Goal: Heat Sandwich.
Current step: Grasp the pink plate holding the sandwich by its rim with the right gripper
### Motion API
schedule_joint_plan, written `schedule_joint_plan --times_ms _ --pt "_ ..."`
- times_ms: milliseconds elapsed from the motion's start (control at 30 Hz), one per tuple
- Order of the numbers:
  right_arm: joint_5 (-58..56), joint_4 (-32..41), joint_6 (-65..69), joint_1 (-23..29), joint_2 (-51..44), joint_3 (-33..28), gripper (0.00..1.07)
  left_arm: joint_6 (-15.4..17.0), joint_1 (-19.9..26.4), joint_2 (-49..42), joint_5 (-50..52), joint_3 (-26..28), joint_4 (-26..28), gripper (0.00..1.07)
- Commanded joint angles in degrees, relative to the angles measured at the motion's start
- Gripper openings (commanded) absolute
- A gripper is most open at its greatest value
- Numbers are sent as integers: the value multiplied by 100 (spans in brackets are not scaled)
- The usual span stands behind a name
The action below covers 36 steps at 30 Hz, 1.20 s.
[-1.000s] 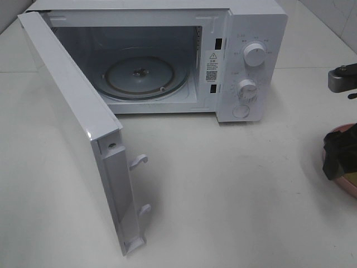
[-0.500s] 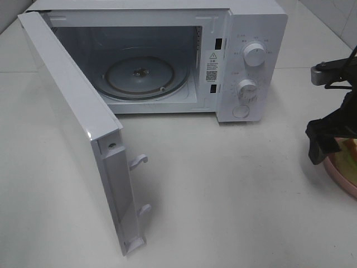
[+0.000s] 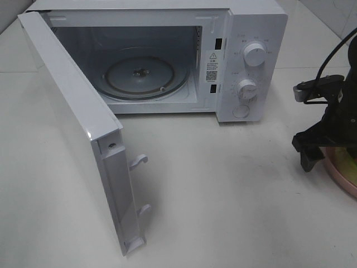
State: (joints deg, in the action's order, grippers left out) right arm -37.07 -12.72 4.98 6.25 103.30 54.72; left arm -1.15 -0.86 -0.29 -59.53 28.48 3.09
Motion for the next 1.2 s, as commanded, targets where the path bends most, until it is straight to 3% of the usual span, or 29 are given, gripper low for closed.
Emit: schedule_joint_plan --times_ms 33,400,533,633,667,700,767,800,1200 --pt "86 -63 103 -34 178 46 88 0 11 -149 17 -11 6 98" --pt "229 6 160 -34 579 46 83 0 11 -149 17 -11 6 98" --pt "218 6 160 -34 579 46 71 0 11 -149 17 -11 6 98" --pt "218 0 195 -34 579 46 55 0 11 -149 17 -11 6 98" --pt "212 -17 304 -34 579 46 39 0 11 -149 17 -11 6 98" --pt "212 -17 304 -34 579 46 39 0 11 -149 17 -11 6 98" --pt "189 -17 384 -34 579 46 17 0 11 -149 17 -11 6 98" --pt "189 -23 378 -34 579 46 0 0 11 -149 17 -11 6 98" --pt "143 -160 384 -34 579 46 0 0 11 -149 17 -11 6 98"
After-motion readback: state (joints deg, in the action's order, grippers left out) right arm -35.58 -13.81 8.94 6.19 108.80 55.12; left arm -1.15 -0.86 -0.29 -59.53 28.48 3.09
